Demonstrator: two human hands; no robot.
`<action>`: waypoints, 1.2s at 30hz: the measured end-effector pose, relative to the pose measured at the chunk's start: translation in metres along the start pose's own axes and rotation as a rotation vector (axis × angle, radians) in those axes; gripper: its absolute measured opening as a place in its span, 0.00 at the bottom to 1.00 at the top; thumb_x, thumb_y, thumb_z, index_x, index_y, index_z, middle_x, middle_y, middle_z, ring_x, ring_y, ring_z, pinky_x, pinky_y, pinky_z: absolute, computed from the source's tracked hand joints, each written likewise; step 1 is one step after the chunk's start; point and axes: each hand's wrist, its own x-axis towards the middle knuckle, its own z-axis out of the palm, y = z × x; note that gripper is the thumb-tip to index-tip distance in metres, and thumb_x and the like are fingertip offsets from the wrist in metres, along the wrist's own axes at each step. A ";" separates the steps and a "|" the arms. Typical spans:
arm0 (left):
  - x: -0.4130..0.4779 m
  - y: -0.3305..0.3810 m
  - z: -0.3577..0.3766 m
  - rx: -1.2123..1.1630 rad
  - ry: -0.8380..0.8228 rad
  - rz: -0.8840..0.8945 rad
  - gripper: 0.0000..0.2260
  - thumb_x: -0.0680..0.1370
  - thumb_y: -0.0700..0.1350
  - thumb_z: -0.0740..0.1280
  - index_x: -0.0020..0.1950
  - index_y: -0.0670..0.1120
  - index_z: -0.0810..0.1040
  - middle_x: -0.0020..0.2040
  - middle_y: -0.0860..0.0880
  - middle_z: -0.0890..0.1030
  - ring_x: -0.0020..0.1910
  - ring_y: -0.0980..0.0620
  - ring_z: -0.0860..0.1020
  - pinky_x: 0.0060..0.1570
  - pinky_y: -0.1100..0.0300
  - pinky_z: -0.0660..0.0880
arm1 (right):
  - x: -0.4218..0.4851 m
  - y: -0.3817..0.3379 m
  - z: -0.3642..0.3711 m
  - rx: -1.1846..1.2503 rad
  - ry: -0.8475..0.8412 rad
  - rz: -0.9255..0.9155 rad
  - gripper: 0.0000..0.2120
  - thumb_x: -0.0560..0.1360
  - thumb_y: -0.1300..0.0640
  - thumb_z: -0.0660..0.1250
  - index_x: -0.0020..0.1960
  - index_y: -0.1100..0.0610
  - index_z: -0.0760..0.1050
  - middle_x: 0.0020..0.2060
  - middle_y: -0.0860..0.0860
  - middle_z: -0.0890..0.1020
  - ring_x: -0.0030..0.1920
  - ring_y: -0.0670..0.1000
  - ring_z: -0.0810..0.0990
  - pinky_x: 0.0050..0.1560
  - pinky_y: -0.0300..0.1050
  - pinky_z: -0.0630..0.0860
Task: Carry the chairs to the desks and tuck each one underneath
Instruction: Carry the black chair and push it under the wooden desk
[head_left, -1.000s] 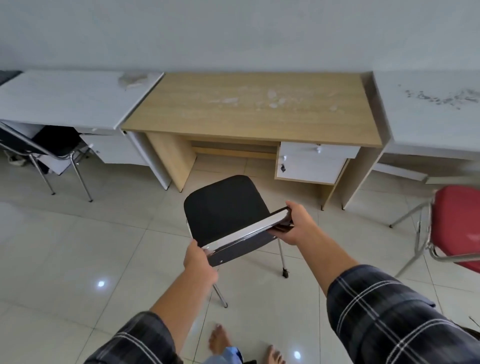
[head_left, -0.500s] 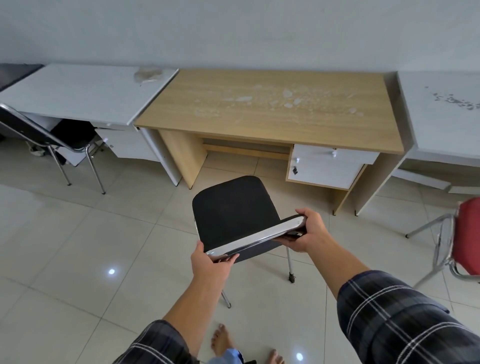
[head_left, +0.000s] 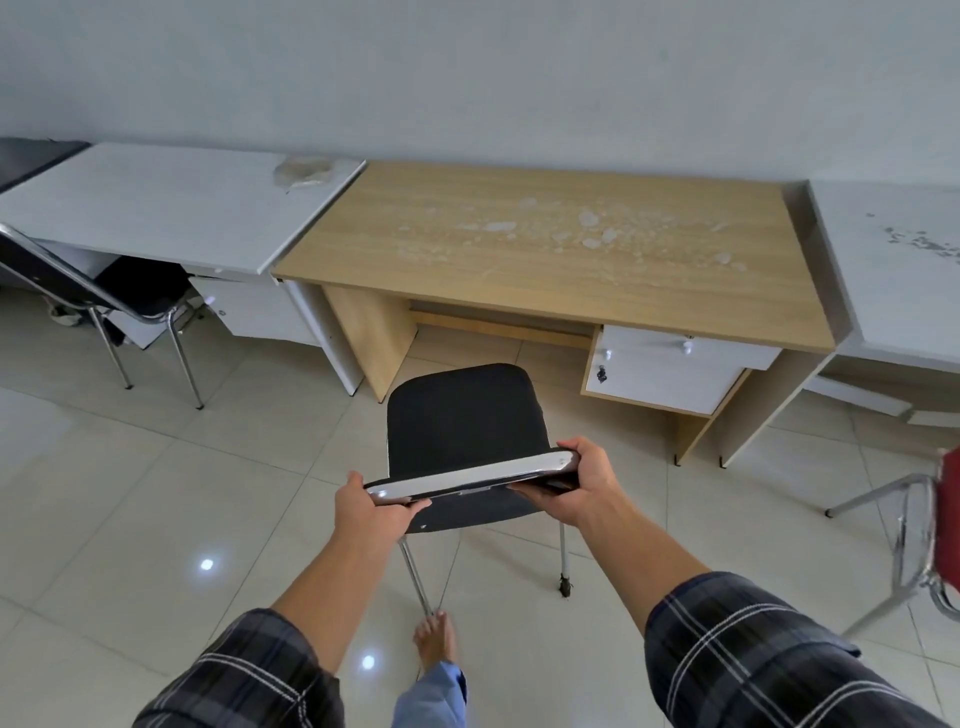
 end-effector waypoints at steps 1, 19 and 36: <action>0.005 0.006 0.007 0.008 0.000 0.005 0.21 0.82 0.50 0.61 0.73 0.44 0.63 0.64 0.37 0.69 0.69 0.32 0.67 0.67 0.29 0.62 | 0.004 -0.002 0.008 0.004 0.003 -0.004 0.20 0.72 0.62 0.69 0.64 0.61 0.72 0.59 0.66 0.78 0.58 0.71 0.78 0.56 0.75 0.76; 0.121 0.173 0.156 0.170 -0.043 -0.060 0.19 0.82 0.46 0.63 0.71 0.43 0.67 0.64 0.37 0.70 0.69 0.32 0.67 0.67 0.29 0.62 | 0.100 -0.013 0.197 0.169 0.062 -0.071 0.19 0.74 0.60 0.70 0.63 0.60 0.71 0.58 0.65 0.77 0.58 0.72 0.77 0.58 0.71 0.78; 0.225 0.276 0.282 0.202 -0.060 0.006 0.14 0.81 0.48 0.64 0.63 0.43 0.68 0.67 0.38 0.71 0.67 0.33 0.70 0.67 0.31 0.63 | 0.193 -0.029 0.330 0.313 0.041 -0.084 0.14 0.75 0.60 0.70 0.58 0.63 0.74 0.60 0.65 0.77 0.60 0.68 0.78 0.53 0.66 0.81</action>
